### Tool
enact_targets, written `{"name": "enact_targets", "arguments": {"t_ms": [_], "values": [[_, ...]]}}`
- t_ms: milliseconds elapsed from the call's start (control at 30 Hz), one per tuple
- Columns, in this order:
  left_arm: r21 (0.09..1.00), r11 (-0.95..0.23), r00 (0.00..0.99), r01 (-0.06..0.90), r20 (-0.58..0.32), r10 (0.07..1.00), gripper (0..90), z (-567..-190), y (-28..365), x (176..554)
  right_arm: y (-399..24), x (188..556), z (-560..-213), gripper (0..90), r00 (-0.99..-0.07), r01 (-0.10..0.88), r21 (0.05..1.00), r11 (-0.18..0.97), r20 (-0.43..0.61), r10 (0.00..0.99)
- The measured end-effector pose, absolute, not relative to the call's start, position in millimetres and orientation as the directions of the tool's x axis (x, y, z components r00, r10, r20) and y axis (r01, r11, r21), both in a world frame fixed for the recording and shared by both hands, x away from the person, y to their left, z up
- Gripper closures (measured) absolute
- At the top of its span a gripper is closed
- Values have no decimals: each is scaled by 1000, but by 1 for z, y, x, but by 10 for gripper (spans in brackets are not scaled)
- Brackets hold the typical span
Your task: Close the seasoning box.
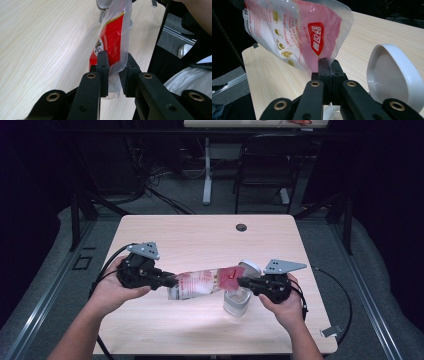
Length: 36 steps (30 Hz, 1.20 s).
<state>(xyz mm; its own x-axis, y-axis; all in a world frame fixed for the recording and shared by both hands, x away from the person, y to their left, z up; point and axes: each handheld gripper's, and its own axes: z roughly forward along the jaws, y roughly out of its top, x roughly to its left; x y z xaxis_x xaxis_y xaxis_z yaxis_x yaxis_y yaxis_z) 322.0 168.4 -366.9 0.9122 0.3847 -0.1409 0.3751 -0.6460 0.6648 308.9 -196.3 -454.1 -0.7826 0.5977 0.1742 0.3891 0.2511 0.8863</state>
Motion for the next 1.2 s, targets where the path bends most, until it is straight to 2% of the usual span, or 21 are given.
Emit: {"name": "enact_targets", "arguments": {"t_ms": [1200], "values": [[658, -673, 926, 339, -106, 363, 792, -350, 153, 328, -206, 306, -457, 900, -778, 402, 880, 254, 182, 601]]}}
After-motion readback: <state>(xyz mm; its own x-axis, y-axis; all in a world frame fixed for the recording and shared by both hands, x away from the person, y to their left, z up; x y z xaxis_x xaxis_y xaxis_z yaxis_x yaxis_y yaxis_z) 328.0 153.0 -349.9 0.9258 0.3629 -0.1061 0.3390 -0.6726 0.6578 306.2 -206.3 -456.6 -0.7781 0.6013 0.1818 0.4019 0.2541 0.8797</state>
